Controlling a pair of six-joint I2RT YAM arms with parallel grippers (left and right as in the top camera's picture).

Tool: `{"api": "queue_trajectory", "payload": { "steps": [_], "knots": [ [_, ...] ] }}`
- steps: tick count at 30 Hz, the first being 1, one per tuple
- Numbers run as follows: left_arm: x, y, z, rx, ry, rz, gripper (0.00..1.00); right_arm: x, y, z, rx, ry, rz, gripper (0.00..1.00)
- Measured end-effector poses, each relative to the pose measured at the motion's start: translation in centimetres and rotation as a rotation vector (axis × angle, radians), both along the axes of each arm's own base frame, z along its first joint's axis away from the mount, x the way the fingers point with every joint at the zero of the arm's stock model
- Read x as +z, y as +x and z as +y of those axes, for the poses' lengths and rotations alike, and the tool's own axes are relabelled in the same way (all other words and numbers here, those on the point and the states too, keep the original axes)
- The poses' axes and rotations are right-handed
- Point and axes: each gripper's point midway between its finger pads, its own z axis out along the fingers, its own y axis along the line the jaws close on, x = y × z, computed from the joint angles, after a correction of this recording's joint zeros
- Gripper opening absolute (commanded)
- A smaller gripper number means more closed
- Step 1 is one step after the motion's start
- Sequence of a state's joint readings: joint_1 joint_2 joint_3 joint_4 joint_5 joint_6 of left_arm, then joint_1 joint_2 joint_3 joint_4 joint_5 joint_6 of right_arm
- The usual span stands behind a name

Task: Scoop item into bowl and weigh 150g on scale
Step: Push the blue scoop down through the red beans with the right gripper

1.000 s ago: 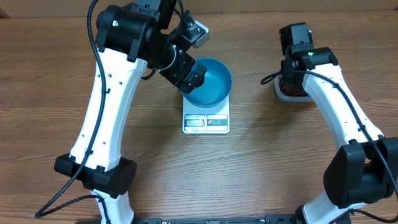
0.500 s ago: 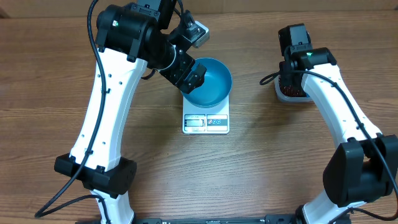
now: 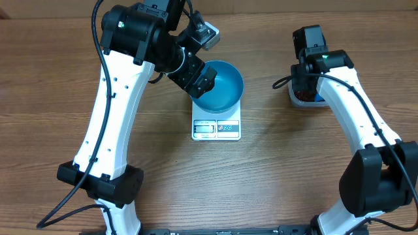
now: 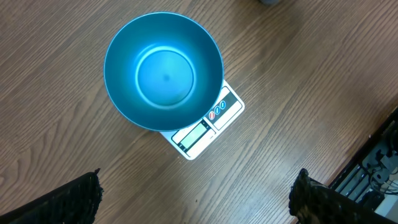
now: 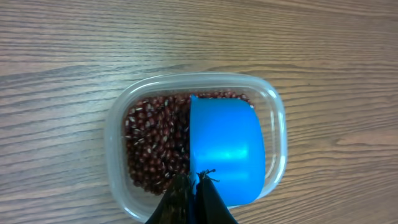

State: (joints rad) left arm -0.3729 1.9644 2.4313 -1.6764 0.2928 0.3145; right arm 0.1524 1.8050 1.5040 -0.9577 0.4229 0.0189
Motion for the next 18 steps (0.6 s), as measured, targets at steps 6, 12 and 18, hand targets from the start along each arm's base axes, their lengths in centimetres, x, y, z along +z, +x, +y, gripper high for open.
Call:
{"api": "queue_trajectory", "payload": {
  "steps": [6,12,18],
  "knots": [
    [0.00,0.00,0.00,0.000,0.000,0.000,1.00,-0.14,-0.07,0.29,-0.003,0.021,0.002,0.04],
    [0.00,0.00,0.00,0.000,0.000,0.000,1.00,-0.22,-0.13,0.43,-0.003,0.031,0.005,0.04],
    [0.00,0.00,0.00,0.000,0.000,0.000,1.00,-0.20,-0.14,0.38,-0.011,0.031,0.003,0.04]
  ]
}}
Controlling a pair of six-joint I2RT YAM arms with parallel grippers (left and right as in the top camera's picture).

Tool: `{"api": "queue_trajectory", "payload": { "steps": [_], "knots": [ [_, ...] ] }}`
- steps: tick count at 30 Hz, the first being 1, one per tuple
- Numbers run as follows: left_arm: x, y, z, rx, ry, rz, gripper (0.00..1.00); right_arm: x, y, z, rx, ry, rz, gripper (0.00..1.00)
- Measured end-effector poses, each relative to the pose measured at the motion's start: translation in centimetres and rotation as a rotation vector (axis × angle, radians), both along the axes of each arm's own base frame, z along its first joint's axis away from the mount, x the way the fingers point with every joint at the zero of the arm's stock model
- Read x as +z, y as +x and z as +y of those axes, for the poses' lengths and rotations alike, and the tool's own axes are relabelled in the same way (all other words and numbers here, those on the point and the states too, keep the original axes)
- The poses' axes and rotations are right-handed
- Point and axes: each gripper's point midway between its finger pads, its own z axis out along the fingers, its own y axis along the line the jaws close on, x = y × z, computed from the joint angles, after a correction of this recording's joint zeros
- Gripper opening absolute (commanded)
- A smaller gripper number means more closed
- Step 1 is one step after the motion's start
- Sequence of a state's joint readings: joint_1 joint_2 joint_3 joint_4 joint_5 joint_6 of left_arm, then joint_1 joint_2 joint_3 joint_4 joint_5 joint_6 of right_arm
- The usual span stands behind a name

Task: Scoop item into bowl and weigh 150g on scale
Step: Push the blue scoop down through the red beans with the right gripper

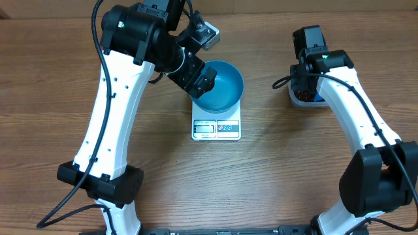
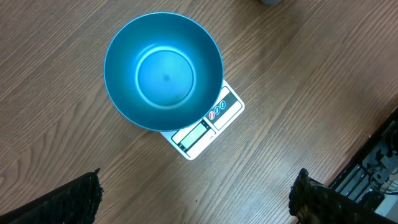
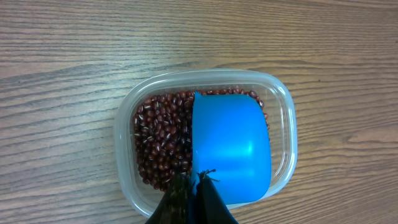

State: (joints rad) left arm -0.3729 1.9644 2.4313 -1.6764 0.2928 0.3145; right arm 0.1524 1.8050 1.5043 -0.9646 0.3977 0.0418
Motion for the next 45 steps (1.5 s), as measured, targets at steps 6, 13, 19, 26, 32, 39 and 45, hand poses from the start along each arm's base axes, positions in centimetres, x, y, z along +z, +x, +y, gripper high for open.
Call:
{"api": "queue_trajectory", "payload": {
  "steps": [6,13,19,26,32,39,45],
  "knots": [
    [0.0,0.0,0.0,0.000,0.000,0.000,1.00,0.5,-0.4,-1.6,-0.025,-0.097,0.006,0.04],
    [0.0,0.0,0.0,0.000,0.000,0.000,0.99,1.1,-0.3,-2.6,-0.026,-0.173,0.004,0.04],
    [0.0,0.0,0.0,0.000,0.000,0.000,0.99,1.2,0.0,-2.6,-0.010,-0.184,-0.002,0.04],
    [0.0,0.0,0.0,0.000,0.000,0.000,0.99,0.7,0.0,-1.9,0.015,-0.144,0.010,0.04],
    [0.0,0.0,0.0,0.000,0.000,0.000,1.00,0.0,-0.1,-1.5,0.026,-0.133,0.034,0.04],
    [0.0,0.0,0.0,0.000,0.000,0.000,0.99,-1.6,-0.3,-1.0,0.043,-0.123,0.081,0.04],
    [0.0,0.0,0.0,0.000,0.000,0.000,1.00,-2.0,-0.4,-0.3,0.058,-0.080,0.093,0.04]
  ]
}}
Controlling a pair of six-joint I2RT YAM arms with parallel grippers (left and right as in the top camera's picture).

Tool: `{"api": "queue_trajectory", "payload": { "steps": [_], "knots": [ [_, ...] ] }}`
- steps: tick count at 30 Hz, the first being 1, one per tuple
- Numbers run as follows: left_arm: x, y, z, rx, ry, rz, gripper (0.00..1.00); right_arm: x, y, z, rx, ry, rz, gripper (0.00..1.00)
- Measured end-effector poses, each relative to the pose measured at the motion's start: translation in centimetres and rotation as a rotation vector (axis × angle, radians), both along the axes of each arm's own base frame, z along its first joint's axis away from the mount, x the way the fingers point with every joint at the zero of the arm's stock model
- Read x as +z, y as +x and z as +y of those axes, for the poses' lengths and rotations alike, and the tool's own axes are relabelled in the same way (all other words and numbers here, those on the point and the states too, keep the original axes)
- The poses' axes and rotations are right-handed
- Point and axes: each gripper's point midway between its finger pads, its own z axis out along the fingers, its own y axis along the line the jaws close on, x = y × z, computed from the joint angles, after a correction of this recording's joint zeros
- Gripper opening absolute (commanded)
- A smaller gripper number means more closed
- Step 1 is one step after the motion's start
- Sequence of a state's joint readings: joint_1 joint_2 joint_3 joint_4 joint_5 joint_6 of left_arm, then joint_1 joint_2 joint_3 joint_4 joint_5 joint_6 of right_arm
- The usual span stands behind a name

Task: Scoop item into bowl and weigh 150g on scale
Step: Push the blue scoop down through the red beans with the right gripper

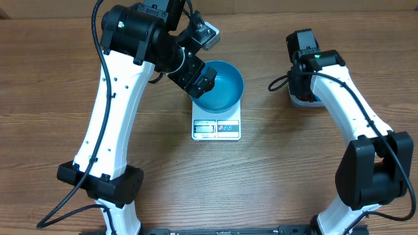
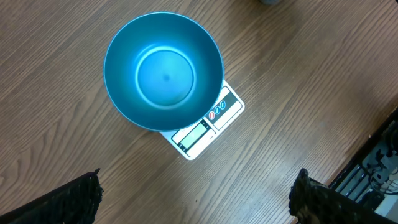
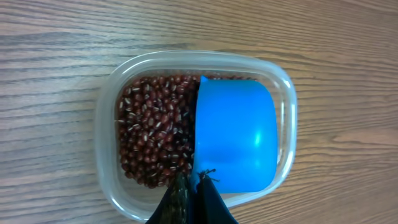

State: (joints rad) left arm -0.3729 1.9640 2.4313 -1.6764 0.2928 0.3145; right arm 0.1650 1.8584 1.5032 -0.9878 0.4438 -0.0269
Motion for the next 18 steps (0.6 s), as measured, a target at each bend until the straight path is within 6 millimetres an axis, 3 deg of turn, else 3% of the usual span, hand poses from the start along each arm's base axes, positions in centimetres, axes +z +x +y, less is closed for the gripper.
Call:
{"api": "queue_trajectory", "payload": {
  "steps": [18],
  "knots": [
    [0.0,0.0,0.0,0.000,0.000,0.000,1.00,-0.4,0.0,1.4,-0.012,0.115,0.003,0.04]
  ]
}}
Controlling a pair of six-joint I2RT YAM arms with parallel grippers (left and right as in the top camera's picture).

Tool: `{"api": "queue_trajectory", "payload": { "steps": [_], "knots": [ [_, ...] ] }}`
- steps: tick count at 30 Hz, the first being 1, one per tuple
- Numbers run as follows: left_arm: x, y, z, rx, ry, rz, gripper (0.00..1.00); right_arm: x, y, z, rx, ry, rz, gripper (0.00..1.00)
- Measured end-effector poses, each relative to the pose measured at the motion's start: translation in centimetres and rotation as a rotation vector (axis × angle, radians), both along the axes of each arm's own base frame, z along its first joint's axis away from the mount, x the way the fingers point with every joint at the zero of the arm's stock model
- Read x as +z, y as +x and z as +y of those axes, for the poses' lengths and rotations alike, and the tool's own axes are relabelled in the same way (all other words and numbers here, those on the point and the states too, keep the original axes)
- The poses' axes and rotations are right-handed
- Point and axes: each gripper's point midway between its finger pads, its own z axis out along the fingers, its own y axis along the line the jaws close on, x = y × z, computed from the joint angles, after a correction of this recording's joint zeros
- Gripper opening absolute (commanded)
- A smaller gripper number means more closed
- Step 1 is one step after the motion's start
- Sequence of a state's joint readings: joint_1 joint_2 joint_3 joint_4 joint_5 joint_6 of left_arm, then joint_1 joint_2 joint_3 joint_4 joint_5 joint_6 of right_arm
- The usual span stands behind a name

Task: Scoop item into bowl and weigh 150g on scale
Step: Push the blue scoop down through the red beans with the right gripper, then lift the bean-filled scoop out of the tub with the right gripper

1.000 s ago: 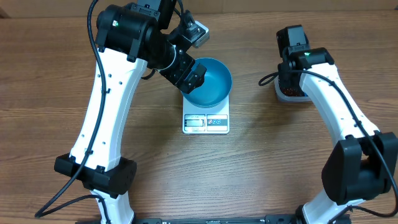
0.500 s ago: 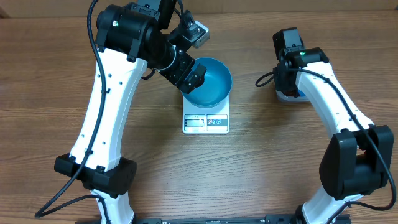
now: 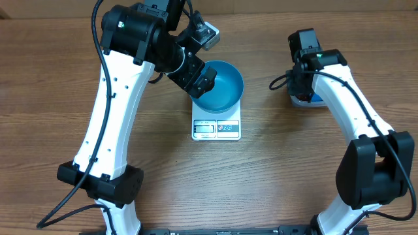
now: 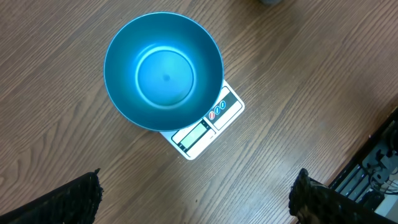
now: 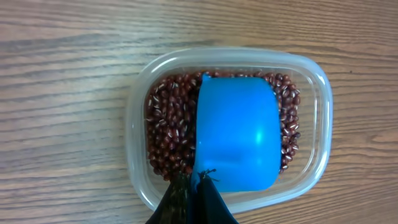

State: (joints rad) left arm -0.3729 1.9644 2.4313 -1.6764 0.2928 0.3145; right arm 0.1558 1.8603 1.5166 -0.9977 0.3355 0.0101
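Note:
An empty blue bowl stands on the small white scale, with my left gripper hovering open high above it. The overhead view shows the bowl, the scale and the left gripper at the bowl's left rim. My right gripper is shut on the handle of a blue scoop. The scoop lies in a clear container of red beans. No beans show on its blue face.
In the overhead view the bean container sits at the table's right rear, mostly hidden under my right wrist. Wooden tabletop surrounds the scale. Dark cables show at the lower right edge of the left wrist view.
The scoop now sits nearer the middle of the container, with beans showing on both its sides. The right gripper stays shut on it. The left arm, bowl and scale have not moved.
At every earlier moment my right gripper was shut on the scoop inside the bean container, with the scoop against one side. Its place over the container changed a little each time. The left gripper stayed open above the empty bowl on the scale.

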Motion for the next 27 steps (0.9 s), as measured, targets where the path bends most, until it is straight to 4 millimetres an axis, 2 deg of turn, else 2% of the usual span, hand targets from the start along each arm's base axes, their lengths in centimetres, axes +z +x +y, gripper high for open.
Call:
{"api": "queue_trajectory", "payload": {
  "steps": [7,20,27],
  "knots": [
    [0.0,0.0,0.0,0.000,0.000,0.000,1.00,0.5,0.5,0.5,-0.034,0.102,-0.016,0.04],
    [0.0,0.0,0.0,0.000,0.000,0.000,1.00,1.0,0.9,-2.7,-0.179,0.435,-0.032,0.04],
    [0.0,0.0,0.0,0.000,0.000,0.000,1.00,1.4,0.4,-4.4,-0.239,0.607,-0.033,0.04]
  ]
}}
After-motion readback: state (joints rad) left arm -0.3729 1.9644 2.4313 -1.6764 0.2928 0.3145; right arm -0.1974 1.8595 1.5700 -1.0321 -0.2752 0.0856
